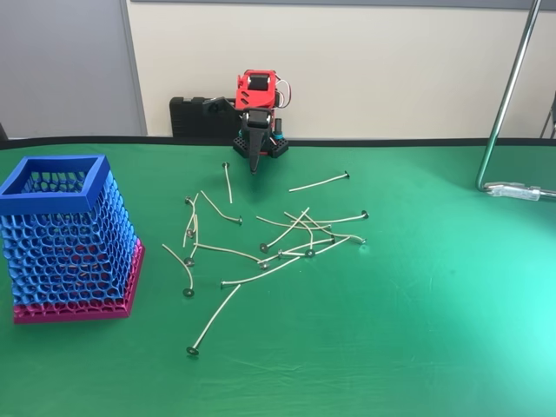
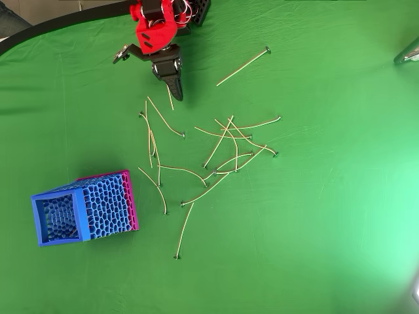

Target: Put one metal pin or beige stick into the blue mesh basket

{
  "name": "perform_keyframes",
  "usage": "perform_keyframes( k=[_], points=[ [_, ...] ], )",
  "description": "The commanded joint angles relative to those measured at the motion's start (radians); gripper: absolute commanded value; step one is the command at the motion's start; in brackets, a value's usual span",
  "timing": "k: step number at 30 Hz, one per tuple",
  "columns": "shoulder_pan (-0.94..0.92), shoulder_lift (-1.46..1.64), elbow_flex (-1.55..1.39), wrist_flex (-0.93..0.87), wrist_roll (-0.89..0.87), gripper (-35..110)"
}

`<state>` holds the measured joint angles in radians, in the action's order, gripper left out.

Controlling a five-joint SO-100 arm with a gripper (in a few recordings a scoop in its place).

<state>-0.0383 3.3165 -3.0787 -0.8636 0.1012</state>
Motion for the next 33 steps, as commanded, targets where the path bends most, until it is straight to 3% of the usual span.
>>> perform_keyframes(
  k=[1, 33],
  points=[
    [0.006, 0.009, -0.005, -0.002, 0.005, 1],
    [0.008, 0.009, -0.005, -0.002, 0.0, 1]
  ],
)
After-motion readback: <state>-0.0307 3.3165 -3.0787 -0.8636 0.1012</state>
